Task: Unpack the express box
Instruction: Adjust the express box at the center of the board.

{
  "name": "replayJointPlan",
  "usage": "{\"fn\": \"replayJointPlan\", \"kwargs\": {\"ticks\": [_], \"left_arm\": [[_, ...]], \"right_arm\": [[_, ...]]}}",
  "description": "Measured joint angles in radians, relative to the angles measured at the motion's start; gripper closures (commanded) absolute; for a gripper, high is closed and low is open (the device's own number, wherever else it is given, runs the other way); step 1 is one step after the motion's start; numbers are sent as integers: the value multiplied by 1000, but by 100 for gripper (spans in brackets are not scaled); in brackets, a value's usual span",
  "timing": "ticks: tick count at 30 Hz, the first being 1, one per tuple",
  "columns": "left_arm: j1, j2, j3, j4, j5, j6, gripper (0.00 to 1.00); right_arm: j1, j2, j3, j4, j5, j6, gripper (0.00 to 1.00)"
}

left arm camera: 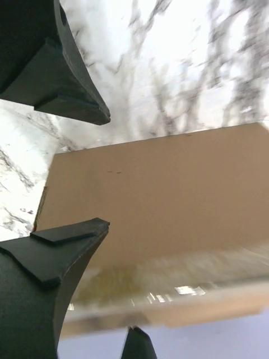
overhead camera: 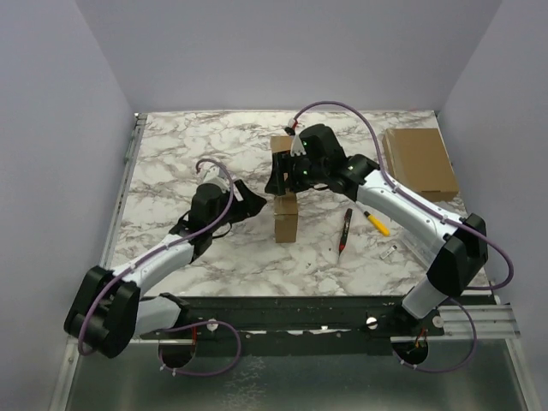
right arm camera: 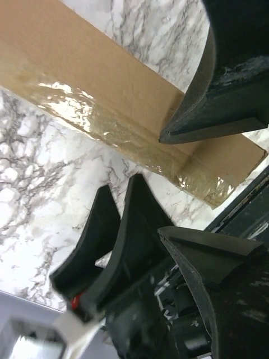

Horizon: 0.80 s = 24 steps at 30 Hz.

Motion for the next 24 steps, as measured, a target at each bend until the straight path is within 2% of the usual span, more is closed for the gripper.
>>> {"fn": "replayJointPlan", "kwargs": {"ticks": [6,9,10,13,18,20,22,24], "left_arm": [[68,-200,135,-212,-132,102,2],[90,-266,207,-277,-201,160,1],[94,-282,229,-290,-224,178,1],[100,-320,294,-314,-275,231,1],[101,-311,412,-280,-268,343,2],[101,-288,447,-246,-238,380,6],[101,-251,478,-208,-188,407,14],[100,-219,489,-167,-127,421,20]], "right_arm": [[0,-27,140,-108,114,-54,11],[0,-97,154,-136,237,-84,1],[0,-136,139,-139,301,-89,0],[-15,-244,31,-132,457,-66,0],[-159,-363,-331,-140,587,68,0],[-193,-357,-392,-148,589,93,0],[-197,-338,-465,-164,583,140,0],[-196,-299,-496,-184,587,204,3]]}}
